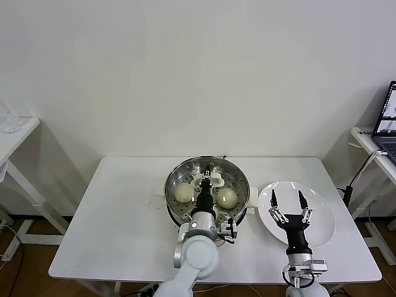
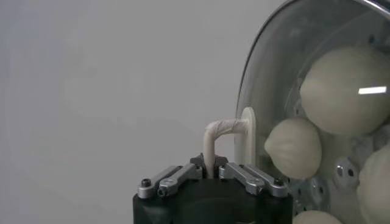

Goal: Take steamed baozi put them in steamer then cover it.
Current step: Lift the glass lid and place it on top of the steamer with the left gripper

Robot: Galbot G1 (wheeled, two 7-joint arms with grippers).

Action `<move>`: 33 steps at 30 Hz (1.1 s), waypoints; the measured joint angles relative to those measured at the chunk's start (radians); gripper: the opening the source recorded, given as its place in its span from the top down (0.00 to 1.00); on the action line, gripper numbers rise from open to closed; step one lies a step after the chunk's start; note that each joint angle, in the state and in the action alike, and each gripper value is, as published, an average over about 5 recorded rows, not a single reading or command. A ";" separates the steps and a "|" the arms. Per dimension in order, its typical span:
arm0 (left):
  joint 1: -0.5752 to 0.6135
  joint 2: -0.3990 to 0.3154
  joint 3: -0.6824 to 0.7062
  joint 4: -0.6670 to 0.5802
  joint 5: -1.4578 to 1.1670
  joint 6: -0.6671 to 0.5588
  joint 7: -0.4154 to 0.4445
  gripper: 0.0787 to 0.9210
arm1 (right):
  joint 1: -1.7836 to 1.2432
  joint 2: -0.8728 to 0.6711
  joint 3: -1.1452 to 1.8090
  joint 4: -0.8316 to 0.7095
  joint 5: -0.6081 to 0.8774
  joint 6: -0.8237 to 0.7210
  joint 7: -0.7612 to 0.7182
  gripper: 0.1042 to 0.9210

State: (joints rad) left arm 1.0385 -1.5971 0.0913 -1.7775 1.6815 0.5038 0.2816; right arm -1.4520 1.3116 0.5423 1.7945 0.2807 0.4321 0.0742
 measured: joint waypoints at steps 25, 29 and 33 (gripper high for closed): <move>0.104 0.082 0.017 -0.145 0.020 -0.028 -0.038 0.23 | 0.021 -0.015 -0.013 -0.022 0.003 0.007 -0.001 0.12; 0.149 0.119 0.019 -0.220 0.007 -0.027 -0.051 0.13 | 0.029 -0.017 -0.019 -0.033 0.004 0.008 -0.001 0.12; 0.207 0.160 0.004 -0.310 -0.038 -0.029 -0.078 0.12 | 0.035 -0.023 -0.022 -0.037 0.009 0.007 -0.002 0.12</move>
State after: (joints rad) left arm 1.2458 -1.4372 0.0954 -2.0880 1.6439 0.4744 0.2039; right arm -1.4168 1.2882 0.5207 1.7572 0.2894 0.4395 0.0726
